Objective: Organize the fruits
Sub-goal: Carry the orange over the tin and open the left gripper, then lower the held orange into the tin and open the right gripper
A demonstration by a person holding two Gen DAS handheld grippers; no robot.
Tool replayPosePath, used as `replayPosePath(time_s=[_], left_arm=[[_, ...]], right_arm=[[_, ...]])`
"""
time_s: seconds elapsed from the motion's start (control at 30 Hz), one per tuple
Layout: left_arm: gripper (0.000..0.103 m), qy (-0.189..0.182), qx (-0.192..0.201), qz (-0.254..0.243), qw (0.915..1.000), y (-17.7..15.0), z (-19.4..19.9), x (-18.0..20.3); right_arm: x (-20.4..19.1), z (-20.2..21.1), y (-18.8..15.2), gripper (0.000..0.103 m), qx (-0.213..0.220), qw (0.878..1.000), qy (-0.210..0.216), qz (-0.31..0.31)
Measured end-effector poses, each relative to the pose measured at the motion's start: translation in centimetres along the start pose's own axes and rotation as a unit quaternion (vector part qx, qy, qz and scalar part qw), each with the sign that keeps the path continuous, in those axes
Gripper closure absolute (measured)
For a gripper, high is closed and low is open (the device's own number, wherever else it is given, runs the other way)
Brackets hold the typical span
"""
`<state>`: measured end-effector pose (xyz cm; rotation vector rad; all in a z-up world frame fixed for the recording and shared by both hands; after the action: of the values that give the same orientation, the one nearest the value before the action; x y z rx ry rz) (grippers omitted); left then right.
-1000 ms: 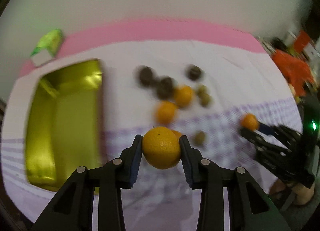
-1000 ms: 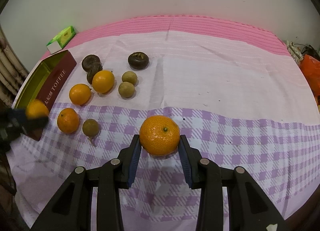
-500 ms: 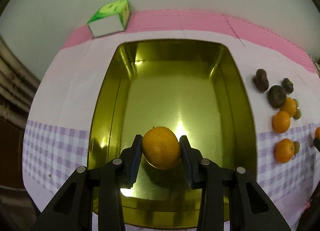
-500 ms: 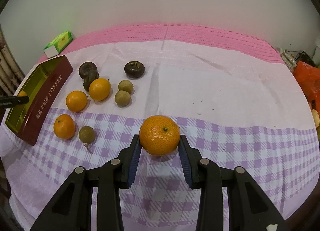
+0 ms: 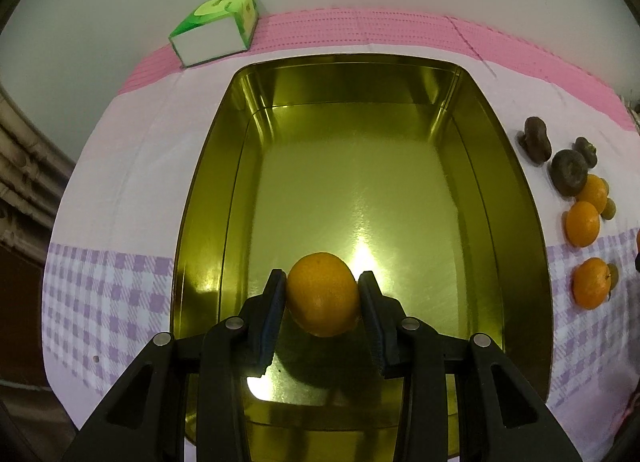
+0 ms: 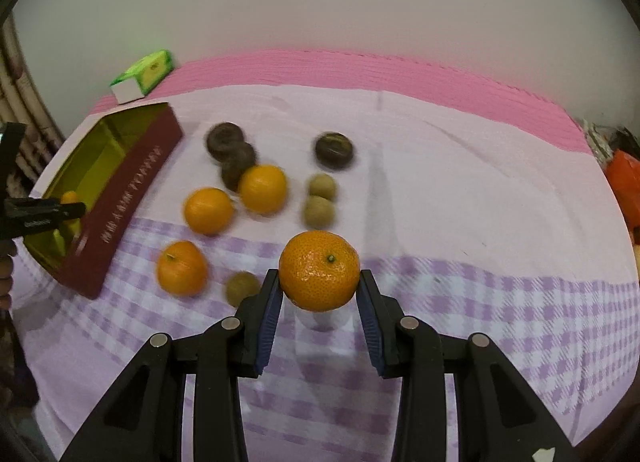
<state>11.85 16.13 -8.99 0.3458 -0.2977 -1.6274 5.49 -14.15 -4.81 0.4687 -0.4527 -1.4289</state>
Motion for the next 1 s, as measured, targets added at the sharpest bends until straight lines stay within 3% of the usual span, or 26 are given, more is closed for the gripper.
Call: replayPosePath(time_s=[0.37, 0.5, 0.7, 0.9, 1.0], left_arm=[[0.064, -0.009, 0.01, 0.007, 0.9999, 0.3, 0.6, -0.4], [0.049, -0.001, 0.045, 0.021, 0.9988, 0.9, 2.8, -1.6], [0.031, 0.047, 0.104, 0.063, 0.9914, 1.2, 6.6, -5.4], [0.026, 0.077, 0.089, 0.102, 0.9877, -0.6, 7.3, -9.2], [0.026, 0.073, 0.082, 0.117, 0.9871, -1.2, 7.1, -9.8]], right_arm=[[-7.6, -0.7, 3.6, 0.068, 0.006, 0.998, 0.05, 0.05], [-10.8, -1.0, 5.1, 0.068, 0.014, 0.995, 0.069, 0.071], [-16.5, -1.9, 7.5, 0.068, 0.019, 0.987, 0.114, 0.11], [-22.3, -3.9, 8.6, 0.068, 0.013, 0.979, 0.127, 0.16], [-23.5, -5.2, 8.7, 0.068, 0.003, 0.978, 0.124, 0.17]])
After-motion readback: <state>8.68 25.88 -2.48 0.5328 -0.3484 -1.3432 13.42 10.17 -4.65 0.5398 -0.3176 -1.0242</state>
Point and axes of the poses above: each gripper's, at about its wrist camera, not at the fingertips, and z roughly against the way its jaws point, x to its right, y to its top, the point moved 6 cm from there along -z, roughly the way its jaws point, and after that the axes turned 2 degrees about -y, right-handed, at the moved point
